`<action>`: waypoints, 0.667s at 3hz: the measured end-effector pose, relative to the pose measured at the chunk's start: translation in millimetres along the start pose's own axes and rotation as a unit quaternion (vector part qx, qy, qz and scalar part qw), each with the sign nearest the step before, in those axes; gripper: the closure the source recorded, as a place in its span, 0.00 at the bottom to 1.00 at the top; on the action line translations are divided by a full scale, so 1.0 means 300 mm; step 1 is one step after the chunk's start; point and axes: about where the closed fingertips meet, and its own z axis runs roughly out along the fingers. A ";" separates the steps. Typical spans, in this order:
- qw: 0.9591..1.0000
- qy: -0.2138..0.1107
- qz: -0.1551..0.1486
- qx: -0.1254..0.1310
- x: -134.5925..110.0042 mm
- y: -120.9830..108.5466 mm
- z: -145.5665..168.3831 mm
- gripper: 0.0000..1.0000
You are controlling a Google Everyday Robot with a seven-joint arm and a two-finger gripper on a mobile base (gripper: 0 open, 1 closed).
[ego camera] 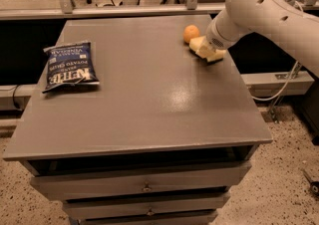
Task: Move sponge near orange
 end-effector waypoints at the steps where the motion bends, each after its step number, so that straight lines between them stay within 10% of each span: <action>1: 1.000 -0.002 -0.001 0.000 0.009 -0.009 -0.004 0.05; 2: 1.000 -0.011 0.004 -0.001 0.023 -0.025 -0.034 0.00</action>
Offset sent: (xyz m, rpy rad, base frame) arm -0.0047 -0.0206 0.0166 0.0257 -0.0279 -0.0005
